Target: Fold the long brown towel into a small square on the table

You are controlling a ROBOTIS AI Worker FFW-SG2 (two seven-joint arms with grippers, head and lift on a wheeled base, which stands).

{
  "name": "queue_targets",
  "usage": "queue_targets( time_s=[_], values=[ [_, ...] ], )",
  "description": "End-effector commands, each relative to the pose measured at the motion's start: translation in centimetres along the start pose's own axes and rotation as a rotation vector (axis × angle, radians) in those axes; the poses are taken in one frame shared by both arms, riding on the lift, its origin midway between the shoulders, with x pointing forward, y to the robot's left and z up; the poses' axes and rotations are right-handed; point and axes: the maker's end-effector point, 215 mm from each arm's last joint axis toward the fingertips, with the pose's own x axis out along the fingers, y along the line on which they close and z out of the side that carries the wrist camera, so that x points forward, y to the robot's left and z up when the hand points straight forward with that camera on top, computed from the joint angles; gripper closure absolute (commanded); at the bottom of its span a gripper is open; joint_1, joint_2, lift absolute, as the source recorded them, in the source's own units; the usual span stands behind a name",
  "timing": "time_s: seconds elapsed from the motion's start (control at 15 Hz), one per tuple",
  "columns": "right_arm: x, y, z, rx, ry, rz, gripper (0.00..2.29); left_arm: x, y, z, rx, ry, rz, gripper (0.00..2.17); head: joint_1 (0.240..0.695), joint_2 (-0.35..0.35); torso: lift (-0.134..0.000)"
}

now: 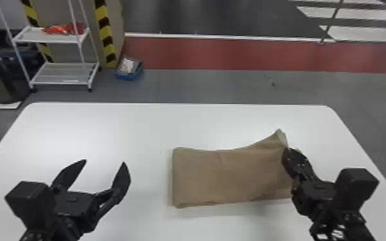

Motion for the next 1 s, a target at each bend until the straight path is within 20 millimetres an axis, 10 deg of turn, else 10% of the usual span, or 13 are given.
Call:
queue_targets(
  time_s=[0.0, 0.27, 0.53, 0.73, 0.93],
  values=[
    [-0.1, -2.0, -2.0, 0.014, 0.041, -0.034, 1.51, -0.1, 0.0, 0.0, -0.004, -0.003, -0.002, 0.04, 0.695, -0.094, -0.111],
    [2.3, -2.1, -5.5, 0.034, 0.105, -0.021, 1.51, 0.2, -0.5, 0.1, -0.003, -0.003, -0.009, 0.04, 0.695, -0.133, -0.111],
    [1.7, -6.2, -0.2, 0.101, 0.033, -0.047, 1.51, 0.3, -0.5, 0.0, -0.002, -0.003, -0.011, 0.04, 0.695, -0.141, -0.111],
    [2.6, -9.0, -1.4, 0.100, 0.076, -0.083, 1.49, 0.5, -0.5, -0.2, -0.005, 0.001, -0.012, 0.04, 0.695, -0.190, -0.111],
    [2.6, -8.0, -5.4, 0.130, 0.180, -0.025, 0.00, 0.5, -0.8, -0.6, -0.007, 0.007, -0.020, 0.04, 0.695, -0.209, -0.111]
  ],
)
